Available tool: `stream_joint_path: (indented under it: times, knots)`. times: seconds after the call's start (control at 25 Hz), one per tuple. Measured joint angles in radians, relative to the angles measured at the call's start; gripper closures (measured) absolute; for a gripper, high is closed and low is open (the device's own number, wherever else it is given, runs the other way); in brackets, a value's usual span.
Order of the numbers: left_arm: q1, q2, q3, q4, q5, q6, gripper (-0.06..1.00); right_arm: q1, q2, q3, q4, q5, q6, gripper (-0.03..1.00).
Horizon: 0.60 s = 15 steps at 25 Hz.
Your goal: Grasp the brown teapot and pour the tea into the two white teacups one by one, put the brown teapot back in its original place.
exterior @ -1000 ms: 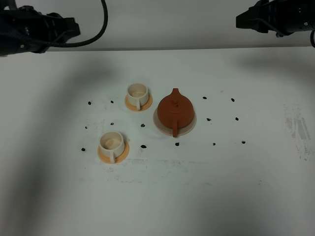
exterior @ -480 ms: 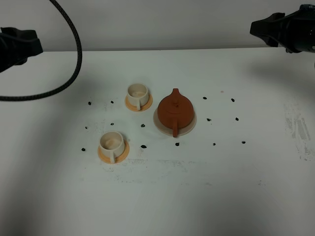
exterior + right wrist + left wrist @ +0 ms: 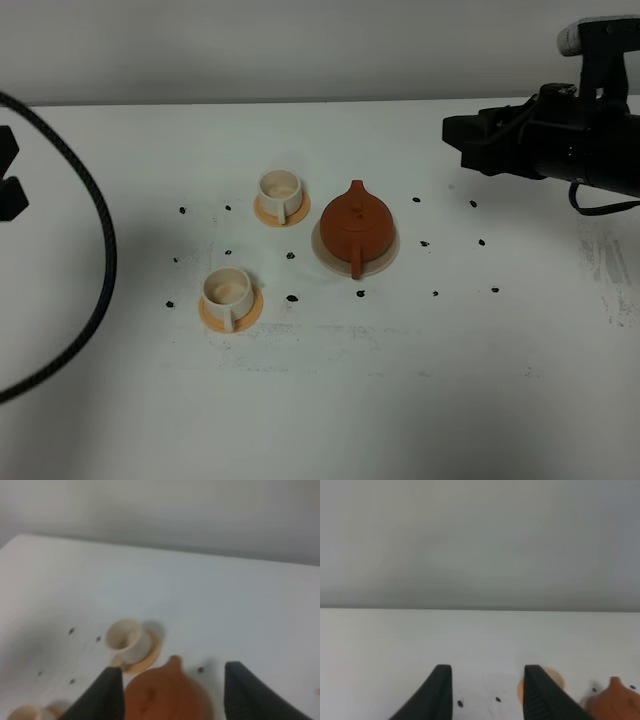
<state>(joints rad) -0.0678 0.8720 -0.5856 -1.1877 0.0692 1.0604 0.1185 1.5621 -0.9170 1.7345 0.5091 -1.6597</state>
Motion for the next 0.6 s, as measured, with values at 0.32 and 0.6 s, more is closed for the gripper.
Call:
stream_joint_path:
  times: [0.32, 0.6]
  knots:
    - [0.0, -0.267, 0.129, 0.258, 0.179, -0.133, 0.63, 0.098, -0.061, 0.004, 0.006, 0.002, -0.021, 0.53]
    - [0.0, -0.421, 0.137, 0.625, 0.461, -0.51, 0.65, 0.101, -0.062, 0.004, -0.105, -0.042, -0.054, 0.53]
